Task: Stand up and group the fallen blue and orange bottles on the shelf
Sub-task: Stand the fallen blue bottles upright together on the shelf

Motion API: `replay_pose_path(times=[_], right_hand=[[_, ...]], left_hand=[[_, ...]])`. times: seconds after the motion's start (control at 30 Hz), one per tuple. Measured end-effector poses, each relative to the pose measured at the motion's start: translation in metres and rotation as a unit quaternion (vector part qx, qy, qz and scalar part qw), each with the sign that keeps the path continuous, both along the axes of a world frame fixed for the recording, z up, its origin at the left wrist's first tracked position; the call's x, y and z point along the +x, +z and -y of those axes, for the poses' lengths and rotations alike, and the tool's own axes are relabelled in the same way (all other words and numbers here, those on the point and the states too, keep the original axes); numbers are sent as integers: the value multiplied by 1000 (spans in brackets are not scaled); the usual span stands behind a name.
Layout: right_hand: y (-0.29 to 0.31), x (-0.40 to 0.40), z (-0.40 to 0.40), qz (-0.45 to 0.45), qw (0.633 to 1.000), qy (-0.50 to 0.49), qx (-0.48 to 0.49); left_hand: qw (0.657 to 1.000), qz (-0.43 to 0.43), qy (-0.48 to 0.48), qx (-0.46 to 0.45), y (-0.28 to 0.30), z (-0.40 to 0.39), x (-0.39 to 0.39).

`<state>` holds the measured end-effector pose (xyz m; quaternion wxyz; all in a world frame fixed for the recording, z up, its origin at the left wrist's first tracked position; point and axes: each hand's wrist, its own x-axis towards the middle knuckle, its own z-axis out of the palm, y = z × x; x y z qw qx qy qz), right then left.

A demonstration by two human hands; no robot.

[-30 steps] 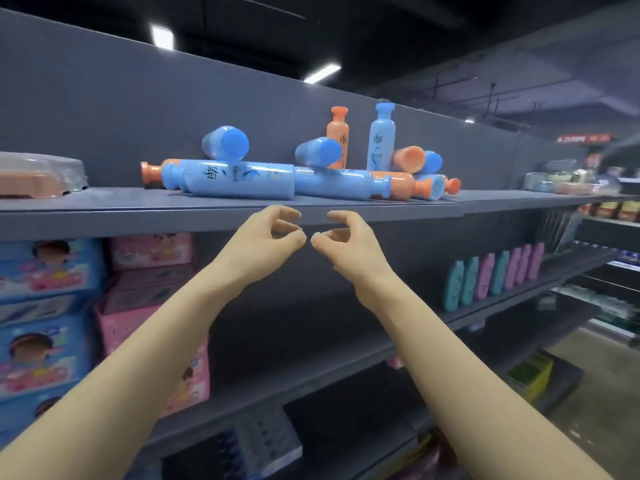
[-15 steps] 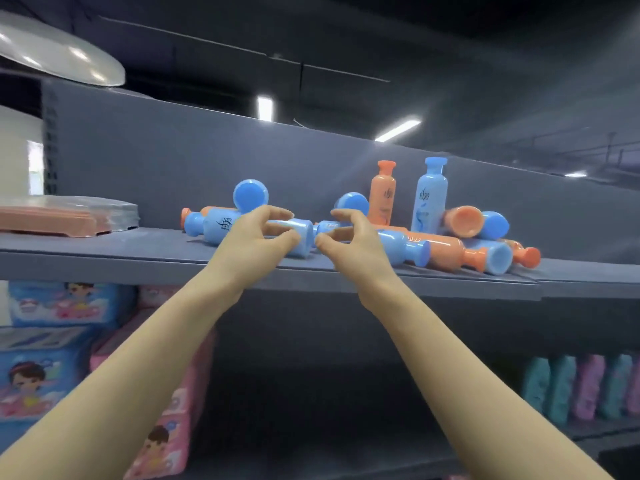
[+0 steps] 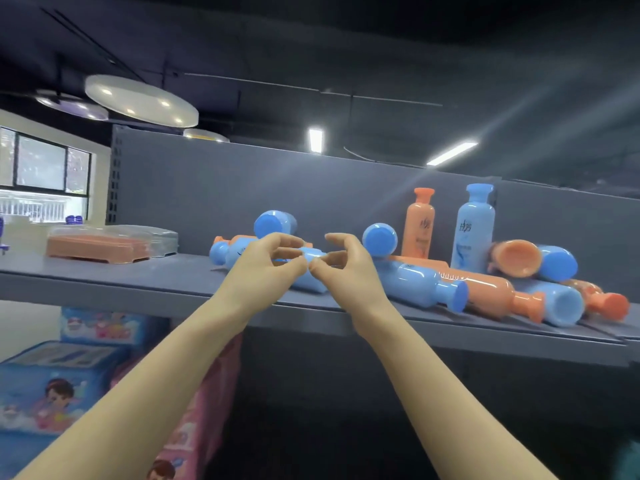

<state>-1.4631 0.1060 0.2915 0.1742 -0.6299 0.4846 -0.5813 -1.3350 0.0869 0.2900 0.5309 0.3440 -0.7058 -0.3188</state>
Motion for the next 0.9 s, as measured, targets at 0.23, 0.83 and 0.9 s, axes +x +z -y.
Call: replay_pose_path(times=[0.23,0.83,0.9], right_hand=[[12,6,21,-38,999,-29,-11],[51,-3,86,-228,963,-142,30],[57,-4,96,-252,955,-151,31]], left_hand=[[997,35,62,-31,14,15,5],[936,198,208,-203,45,103,9],[924,228,216,-218,53,109,4]])
